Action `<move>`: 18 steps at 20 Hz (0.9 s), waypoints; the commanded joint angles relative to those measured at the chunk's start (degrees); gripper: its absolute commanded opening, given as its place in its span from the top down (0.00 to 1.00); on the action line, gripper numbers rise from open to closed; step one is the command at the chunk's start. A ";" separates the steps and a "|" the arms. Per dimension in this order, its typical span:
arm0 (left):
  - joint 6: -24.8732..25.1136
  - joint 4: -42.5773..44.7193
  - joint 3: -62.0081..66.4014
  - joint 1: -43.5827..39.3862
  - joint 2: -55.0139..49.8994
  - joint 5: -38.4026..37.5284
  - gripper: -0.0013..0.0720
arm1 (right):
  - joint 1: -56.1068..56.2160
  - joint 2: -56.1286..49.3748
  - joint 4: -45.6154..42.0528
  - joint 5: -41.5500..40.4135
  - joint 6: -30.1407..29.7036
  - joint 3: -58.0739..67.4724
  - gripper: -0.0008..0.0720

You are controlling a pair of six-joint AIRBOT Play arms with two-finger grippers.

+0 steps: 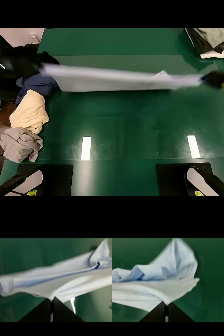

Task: Fold the shirts.

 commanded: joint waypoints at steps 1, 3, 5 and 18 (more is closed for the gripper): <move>-1.68 -2.08 23.37 0.07 2.56 0.13 0.95 | -0.04 4.55 -0.22 -2.56 1.18 18.40 0.97; -2.84 -1.90 34.69 0.07 3.41 -0.11 0.95 | -0.04 5.99 -0.24 -2.60 1.29 26.99 0.97; -4.39 -1.97 41.68 0.07 5.42 1.62 0.95 | -0.04 7.50 -0.31 -2.75 1.31 33.75 0.97; -11.98 3.15 24.63 0.04 13.79 -2.60 0.95 | -0.02 -0.72 -12.28 20.41 8.39 49.96 0.97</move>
